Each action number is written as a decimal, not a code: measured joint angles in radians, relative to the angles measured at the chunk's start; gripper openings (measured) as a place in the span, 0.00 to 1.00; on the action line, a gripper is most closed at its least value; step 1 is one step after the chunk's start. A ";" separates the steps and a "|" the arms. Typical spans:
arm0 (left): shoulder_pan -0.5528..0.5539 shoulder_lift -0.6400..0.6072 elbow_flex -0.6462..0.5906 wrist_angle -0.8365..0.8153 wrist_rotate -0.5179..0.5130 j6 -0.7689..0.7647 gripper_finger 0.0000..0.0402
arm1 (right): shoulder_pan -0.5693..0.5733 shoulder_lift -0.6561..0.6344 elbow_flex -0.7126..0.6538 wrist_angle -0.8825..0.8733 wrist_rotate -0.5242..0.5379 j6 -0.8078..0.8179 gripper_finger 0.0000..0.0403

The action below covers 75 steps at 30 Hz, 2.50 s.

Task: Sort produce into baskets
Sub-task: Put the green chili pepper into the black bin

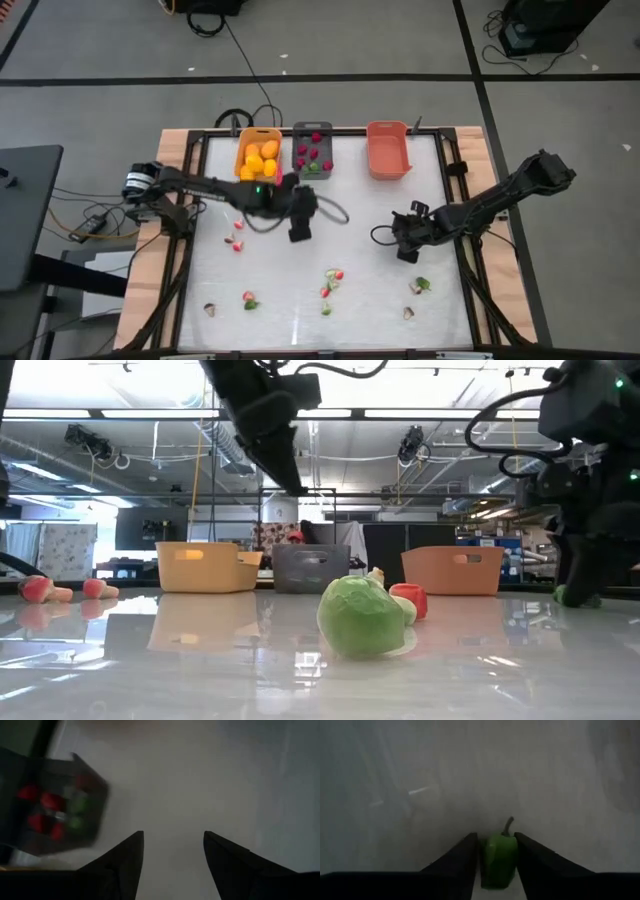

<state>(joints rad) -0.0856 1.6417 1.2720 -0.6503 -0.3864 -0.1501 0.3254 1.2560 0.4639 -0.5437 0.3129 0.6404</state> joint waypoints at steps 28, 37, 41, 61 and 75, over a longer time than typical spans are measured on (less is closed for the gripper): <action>-0.273 0.002 -0.366 1.105 -0.103 0.343 0.53 | 0.035 0.002 -0.005 0.891 -0.018 -0.303 0.12; -0.222 0.030 -0.378 1.280 -0.101 0.377 0.53 | 0.029 0.002 -0.004 1.250 0.125 -0.303 0.13; -0.214 0.095 -0.378 1.478 -0.136 0.555 0.53 | 0.009 0.002 -0.004 1.328 0.139 -0.243 0.13; -0.179 0.230 -0.280 1.695 -0.154 0.934 0.83 | -0.038 0.002 -0.004 1.335 0.054 -0.119 0.19; -0.164 0.230 -0.268 1.649 -0.138 0.902 0.64 | -0.041 0.002 -0.004 1.339 0.037 -0.119 0.19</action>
<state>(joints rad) -0.2500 1.8721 1.0042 0.9984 -0.5248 0.7521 0.2840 1.2579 0.4599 0.7949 0.3496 0.5217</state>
